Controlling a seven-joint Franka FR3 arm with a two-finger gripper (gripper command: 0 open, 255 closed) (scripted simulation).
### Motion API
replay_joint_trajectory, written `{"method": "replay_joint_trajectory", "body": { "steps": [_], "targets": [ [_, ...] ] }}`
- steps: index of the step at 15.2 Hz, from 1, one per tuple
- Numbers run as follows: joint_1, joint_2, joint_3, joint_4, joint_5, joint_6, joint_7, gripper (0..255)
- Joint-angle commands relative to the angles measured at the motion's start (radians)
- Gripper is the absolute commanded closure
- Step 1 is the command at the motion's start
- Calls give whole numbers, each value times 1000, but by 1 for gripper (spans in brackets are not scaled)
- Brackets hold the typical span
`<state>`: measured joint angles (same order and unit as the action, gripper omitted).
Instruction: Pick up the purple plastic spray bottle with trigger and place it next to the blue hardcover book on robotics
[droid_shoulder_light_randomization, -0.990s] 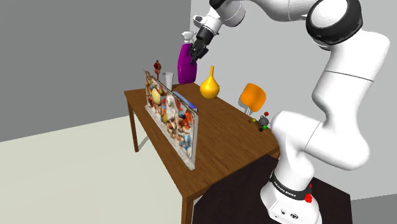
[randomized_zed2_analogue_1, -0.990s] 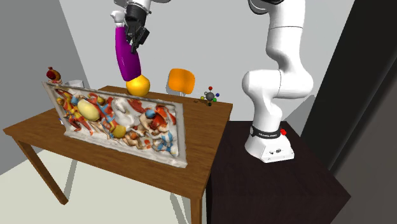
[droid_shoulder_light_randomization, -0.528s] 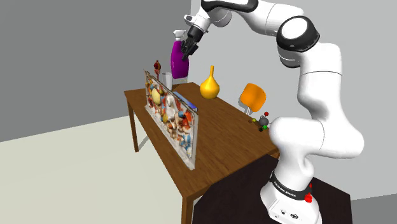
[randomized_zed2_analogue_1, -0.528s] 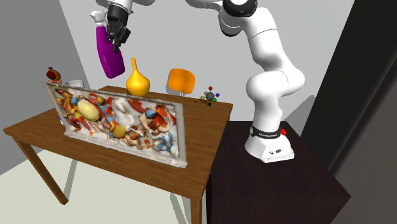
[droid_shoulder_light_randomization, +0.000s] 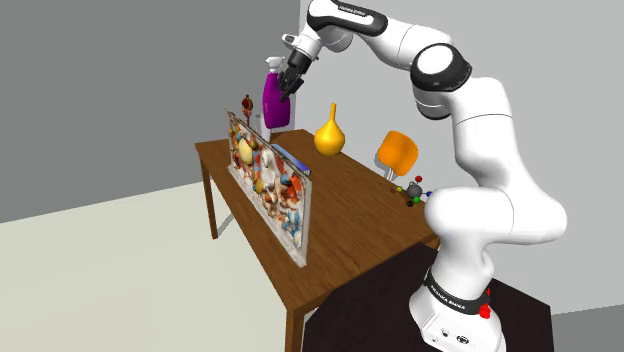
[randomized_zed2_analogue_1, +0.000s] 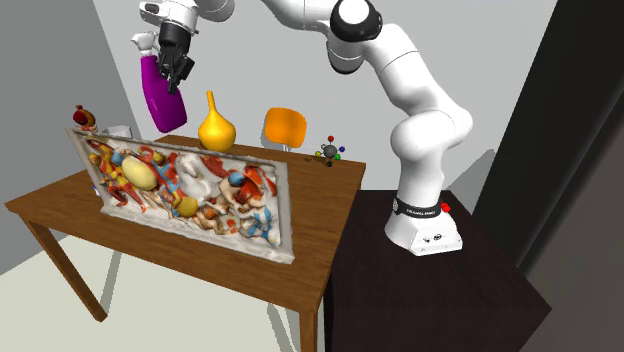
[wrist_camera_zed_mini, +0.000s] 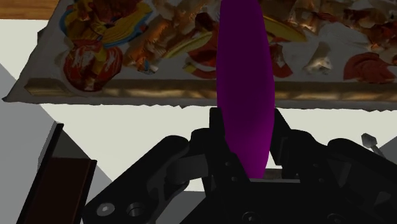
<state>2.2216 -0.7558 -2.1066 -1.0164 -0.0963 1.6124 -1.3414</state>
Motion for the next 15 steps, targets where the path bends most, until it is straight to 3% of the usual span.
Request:
{"method": "replay_joint_trajectory", "body": {
  "steps": [1,15],
  "targets": [
    [-19,6,4,-46,4,33,-7,255],
    [-100,5,4,-273,8,219,-56,255]
  ]
}}
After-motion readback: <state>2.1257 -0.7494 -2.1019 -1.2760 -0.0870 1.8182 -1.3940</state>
